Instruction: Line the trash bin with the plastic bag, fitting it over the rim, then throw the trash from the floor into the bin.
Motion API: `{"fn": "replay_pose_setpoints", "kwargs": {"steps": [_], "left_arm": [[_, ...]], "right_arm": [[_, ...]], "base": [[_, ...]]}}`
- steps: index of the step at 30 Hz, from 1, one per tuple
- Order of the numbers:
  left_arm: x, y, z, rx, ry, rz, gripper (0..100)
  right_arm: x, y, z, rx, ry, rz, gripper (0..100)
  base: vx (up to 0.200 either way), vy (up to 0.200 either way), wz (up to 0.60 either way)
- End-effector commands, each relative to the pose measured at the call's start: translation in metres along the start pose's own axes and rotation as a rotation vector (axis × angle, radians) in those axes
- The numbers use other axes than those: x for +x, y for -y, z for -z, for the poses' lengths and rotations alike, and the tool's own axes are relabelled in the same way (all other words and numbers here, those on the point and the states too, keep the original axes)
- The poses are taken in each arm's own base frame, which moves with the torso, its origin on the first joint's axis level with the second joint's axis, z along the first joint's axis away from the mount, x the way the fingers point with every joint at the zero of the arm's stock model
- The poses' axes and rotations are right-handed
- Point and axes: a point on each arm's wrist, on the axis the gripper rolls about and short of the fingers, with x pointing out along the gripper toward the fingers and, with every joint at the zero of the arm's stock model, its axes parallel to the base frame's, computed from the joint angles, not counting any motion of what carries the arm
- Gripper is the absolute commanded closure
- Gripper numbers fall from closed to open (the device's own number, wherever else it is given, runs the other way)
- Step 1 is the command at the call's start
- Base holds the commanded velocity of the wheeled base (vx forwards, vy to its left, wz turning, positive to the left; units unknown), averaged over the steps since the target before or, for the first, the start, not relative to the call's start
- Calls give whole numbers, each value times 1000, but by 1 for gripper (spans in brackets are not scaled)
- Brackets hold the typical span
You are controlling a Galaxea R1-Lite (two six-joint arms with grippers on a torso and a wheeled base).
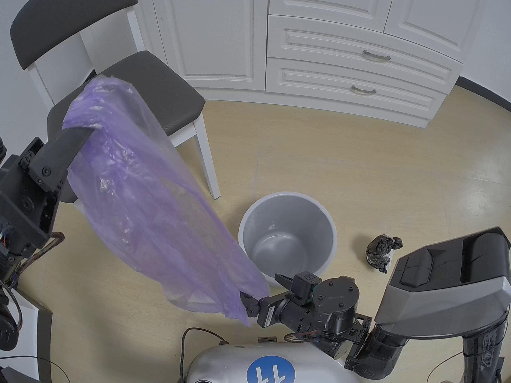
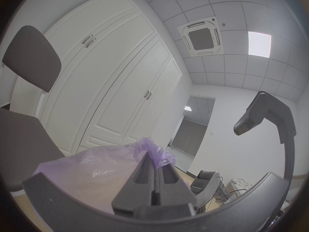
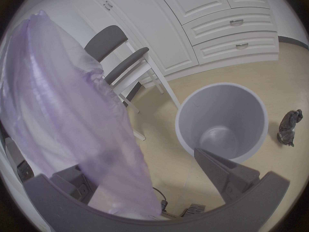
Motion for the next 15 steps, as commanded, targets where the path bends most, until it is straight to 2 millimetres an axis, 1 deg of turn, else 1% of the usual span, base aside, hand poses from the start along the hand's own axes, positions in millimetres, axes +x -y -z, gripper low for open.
{"fn": "replay_pose_setpoints", "kwargs": {"steps": [1, 7, 15], "left_arm": [[-2, 3, -5, 9, 17, 8, 100], [-1, 3, -7, 16, 23, 8, 100], [1, 2, -10, 24, 45, -17, 100]], "right_arm": [[3, -8, -5, 37, 40, -26, 0], [3, -12, -13, 72, 66, -37, 0], [3, -11, -12, 71, 63, -34, 0]], "base": [[0, 0, 0], [0, 0, 0], [0, 0, 0]]}}
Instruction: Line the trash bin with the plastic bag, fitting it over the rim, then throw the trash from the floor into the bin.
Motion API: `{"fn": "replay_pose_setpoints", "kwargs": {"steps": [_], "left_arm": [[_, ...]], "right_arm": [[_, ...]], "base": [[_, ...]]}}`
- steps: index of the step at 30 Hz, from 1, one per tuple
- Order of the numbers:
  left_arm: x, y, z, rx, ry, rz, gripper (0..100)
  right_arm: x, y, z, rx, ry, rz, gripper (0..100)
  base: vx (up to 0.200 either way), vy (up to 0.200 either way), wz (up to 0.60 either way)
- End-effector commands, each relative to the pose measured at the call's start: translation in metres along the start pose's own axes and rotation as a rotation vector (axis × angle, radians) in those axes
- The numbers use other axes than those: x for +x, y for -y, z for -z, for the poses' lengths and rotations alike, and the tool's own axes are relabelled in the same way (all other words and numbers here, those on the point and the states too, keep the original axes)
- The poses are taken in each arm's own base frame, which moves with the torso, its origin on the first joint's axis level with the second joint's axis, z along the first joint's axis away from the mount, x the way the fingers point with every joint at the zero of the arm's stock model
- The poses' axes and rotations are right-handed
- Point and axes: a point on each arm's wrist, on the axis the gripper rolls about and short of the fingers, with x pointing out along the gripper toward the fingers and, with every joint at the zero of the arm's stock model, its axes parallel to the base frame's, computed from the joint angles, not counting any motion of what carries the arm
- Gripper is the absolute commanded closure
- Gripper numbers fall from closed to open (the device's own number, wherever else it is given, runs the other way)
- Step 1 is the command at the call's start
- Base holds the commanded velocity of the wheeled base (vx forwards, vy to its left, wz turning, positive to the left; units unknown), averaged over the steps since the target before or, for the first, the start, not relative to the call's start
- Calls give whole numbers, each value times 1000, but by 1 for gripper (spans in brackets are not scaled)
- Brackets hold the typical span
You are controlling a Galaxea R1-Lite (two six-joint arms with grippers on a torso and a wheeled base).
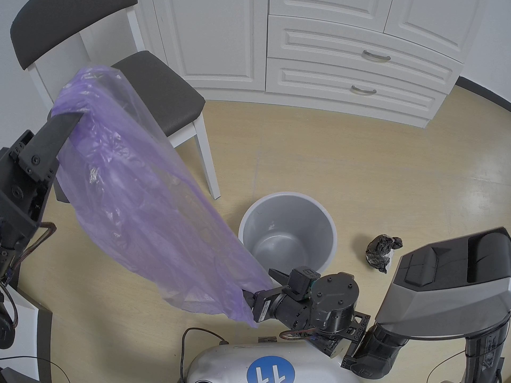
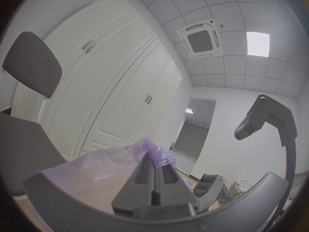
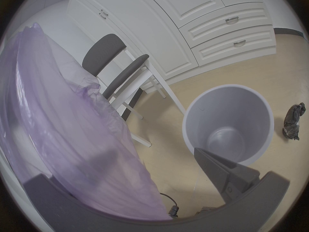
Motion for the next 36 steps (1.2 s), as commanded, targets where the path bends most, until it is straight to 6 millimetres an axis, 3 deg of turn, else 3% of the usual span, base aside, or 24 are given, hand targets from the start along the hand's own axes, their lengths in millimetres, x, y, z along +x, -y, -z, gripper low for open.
{"fn": "replay_pose_setpoints", "kwargs": {"steps": [1, 10, 36], "left_arm": [[1, 0, -1, 3, 7, -3, 100], [2, -1, -2, 6, 11, -3, 100], [0, -4, -3, 16, 12, -26, 100]], "right_arm": [[0, -1, -1, 4, 15, -8, 0], [0, 2, 13, -5, -31, -1, 0], [2, 8, 25, -5, -62, 18, 0]], "base": [[0, 0, 0], [0, 0, 0], [0, 0, 0]]}}
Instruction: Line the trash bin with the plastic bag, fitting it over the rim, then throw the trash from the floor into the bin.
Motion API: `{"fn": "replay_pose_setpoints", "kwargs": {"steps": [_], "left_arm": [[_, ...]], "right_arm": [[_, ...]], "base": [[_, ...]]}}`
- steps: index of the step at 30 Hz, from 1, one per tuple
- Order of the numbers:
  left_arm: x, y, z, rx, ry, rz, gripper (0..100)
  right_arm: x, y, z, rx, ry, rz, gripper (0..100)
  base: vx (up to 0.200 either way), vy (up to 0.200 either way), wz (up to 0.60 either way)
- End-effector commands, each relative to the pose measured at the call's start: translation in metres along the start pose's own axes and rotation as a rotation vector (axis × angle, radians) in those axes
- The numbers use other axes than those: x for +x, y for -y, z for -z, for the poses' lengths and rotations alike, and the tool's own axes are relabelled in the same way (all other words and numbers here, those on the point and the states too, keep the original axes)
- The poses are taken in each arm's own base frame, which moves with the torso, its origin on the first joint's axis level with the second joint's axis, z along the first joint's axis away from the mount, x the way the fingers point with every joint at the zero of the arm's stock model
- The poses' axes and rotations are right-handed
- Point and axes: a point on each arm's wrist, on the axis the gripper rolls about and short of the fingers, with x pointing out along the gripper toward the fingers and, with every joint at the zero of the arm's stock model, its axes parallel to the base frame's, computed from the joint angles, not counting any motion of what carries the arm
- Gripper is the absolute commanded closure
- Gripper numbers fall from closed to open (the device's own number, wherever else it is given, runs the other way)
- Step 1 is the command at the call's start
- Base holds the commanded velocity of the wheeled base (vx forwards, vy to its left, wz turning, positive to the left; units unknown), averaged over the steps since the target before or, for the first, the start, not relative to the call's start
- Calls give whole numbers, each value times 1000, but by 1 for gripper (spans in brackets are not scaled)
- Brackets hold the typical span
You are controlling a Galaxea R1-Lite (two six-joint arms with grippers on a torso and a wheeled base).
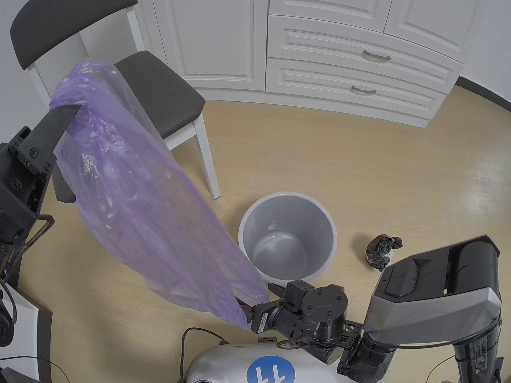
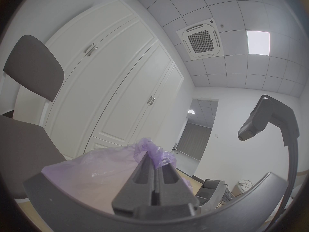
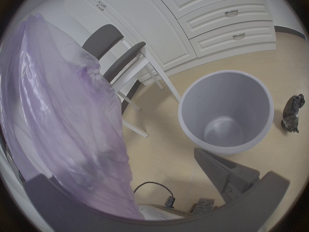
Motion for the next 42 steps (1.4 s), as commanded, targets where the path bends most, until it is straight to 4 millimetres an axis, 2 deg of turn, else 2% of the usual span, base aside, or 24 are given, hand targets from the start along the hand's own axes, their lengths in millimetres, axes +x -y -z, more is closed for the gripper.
{"fn": "replay_pose_setpoints", "kwargs": {"steps": [1, 12, 13, 22, 25, 29, 32, 35, 40, 42], "left_arm": [[0, -1, 0, 1, -1, -2, 100], [0, -1, 0, 2, -1, -3, 100], [-1, -1, 0, 1, -2, -5, 100], [-1, -1, 2, -3, -8, -7, 100], [1, -4, 7, -13, -23, -13, 100], [4, -12, 18, -32, -58, -30, 100], [6, -24, 30, -43, -100, -68, 100], [8, -37, 43, -56, -141, -98, 100], [11, -53, 56, -66, -176, -135, 100], [11, -55, 60, -71, -188, -142, 100]], "right_arm": [[1, 0, 0, 3, 10, -4, 0], [3, 0, -1, 6, 24, -4, 0], [3, 0, -2, 6, 24, -4, 100], [-2, -7, -18, 17, 65, -24, 100], [-6, -9, -33, 18, 105, -30, 100], [-8, -2, -51, 17, 154, -12, 100], [-10, 6, -67, -11, 200, 14, 100], [-15, 16, -76, -84, 213, 52, 100], [-29, 23, -95, -176, 251, 91, 100], [-40, 30, -111, -217, 290, 121, 100]], "base": [[0, 0, 0], [0, 0, 0], [0, 0, 0], [0, 0, 0], [0, 0, 0], [0, 0, 0], [0, 0, 0], [0, 0, 0], [0, 0, 0], [0, 0, 0]]}}
